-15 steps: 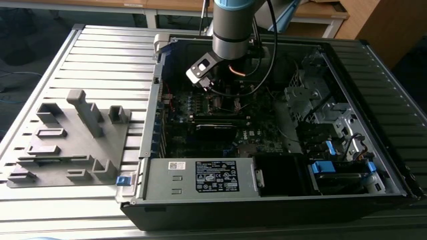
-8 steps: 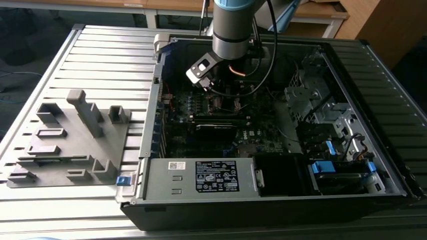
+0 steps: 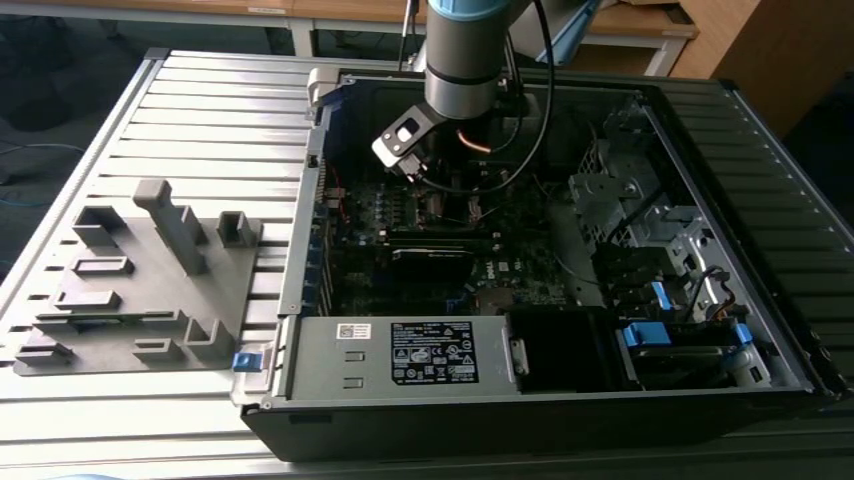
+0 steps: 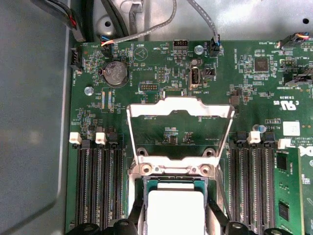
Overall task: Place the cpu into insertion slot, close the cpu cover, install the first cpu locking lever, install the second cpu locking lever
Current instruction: 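Place the cpu into insertion slot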
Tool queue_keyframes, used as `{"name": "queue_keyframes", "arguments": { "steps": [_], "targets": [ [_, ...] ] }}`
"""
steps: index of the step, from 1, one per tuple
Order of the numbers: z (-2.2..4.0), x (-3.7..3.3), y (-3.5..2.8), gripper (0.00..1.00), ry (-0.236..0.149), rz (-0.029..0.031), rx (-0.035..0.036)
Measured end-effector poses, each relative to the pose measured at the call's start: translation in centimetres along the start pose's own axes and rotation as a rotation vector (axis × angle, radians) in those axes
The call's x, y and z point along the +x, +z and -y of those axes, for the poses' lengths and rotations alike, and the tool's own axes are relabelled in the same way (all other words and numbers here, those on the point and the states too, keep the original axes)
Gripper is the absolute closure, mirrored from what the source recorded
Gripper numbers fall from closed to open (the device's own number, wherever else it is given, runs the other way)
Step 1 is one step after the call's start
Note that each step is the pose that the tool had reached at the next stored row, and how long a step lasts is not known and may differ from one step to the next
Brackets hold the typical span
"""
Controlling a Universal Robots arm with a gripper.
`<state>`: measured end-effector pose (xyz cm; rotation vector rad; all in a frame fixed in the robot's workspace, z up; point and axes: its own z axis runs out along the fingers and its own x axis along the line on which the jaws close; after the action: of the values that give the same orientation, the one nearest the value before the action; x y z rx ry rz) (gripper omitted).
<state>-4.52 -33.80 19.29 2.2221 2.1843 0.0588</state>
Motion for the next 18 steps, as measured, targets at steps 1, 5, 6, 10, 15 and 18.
{"name": "queue_keyframes", "arguments": {
  "steps": [1, 5, 6, 10, 15, 18],
  "targets": [
    [-0.01, 0.00, -0.13, 0.39, 0.000, 0.0000, 0.0000],
    [-0.04, 0.01, -0.97, 0.39, 0.000, -0.0001, 0.0000],
    [-0.05, 0.01, -1.22, 0.39, 0.000, 0.0001, 0.0001],
    [-0.09, 0.02, -2.01, 0.39, 0.000, -0.0001, 0.0000],
    [-0.10, 0.03, -2.15, 0.39, 0.000, -0.0003, -0.0001],
    [-0.10, 0.02, -2.16, 0.39, 0.000, -0.0001, 0.0000]
  ]
}}
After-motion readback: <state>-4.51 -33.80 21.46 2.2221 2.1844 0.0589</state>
